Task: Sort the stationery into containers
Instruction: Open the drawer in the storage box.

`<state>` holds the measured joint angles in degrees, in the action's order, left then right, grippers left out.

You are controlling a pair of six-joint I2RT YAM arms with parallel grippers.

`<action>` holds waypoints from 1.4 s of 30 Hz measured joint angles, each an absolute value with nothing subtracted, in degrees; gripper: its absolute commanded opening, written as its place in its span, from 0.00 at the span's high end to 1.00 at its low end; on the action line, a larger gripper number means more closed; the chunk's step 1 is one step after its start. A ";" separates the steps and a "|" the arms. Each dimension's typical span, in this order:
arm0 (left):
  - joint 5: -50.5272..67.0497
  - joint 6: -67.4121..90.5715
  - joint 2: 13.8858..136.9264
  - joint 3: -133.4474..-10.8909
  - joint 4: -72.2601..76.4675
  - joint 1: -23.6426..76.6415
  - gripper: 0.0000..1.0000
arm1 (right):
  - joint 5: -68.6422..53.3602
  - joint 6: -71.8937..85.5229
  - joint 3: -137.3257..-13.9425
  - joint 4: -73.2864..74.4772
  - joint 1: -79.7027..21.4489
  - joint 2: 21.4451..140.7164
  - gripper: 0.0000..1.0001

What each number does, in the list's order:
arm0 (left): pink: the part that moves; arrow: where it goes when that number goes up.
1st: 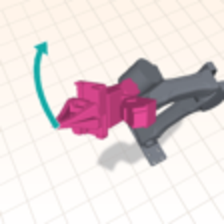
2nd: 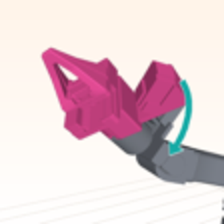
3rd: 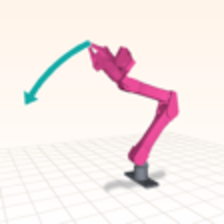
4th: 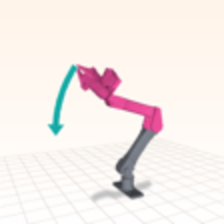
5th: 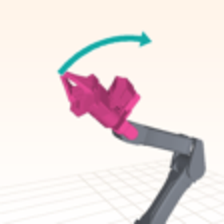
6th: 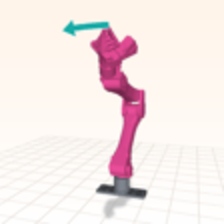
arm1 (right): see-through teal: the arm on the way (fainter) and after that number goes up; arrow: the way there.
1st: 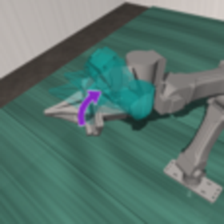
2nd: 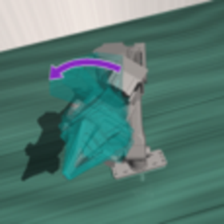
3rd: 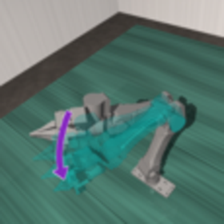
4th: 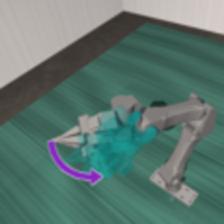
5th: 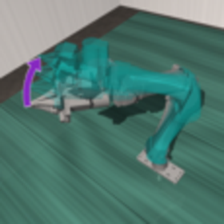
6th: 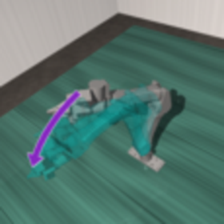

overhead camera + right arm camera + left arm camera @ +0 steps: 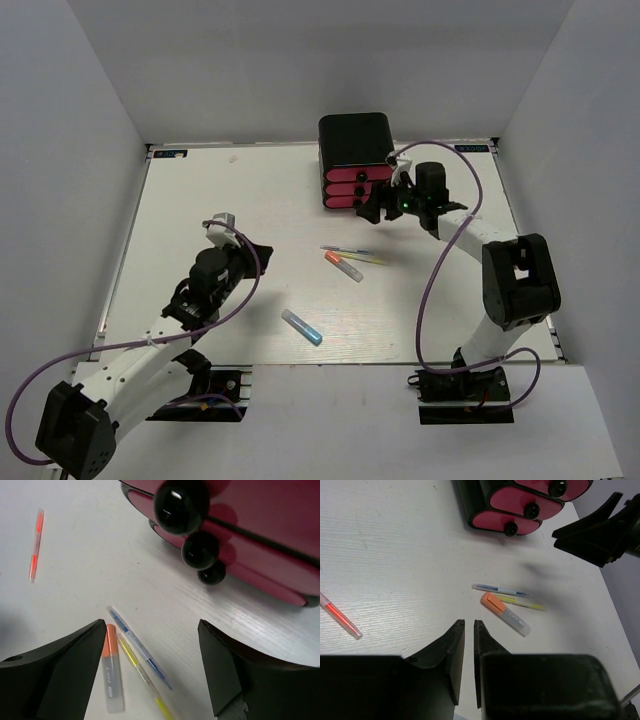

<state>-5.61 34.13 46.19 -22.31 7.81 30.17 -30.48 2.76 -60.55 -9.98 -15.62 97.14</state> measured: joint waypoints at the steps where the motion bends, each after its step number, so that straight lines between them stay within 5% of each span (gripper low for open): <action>1: -5.61 34.17 45.93 -22.31 7.75 30.17 0.75 | -29.15 5.52 -59.70 -11.38 -16.19 97.25 0.20; 18: -5.78 34.76 44.42 -22.11 5.56 30.17 0.75 | -9.45 33.95 -57.01 -22.96 -19.18 103.90 0.46; 42: -6.66 35.55 44.40 -22.13 3.14 30.17 0.75 | -9.15 37.76 -62.22 -28.77 -19.31 108.95 0.47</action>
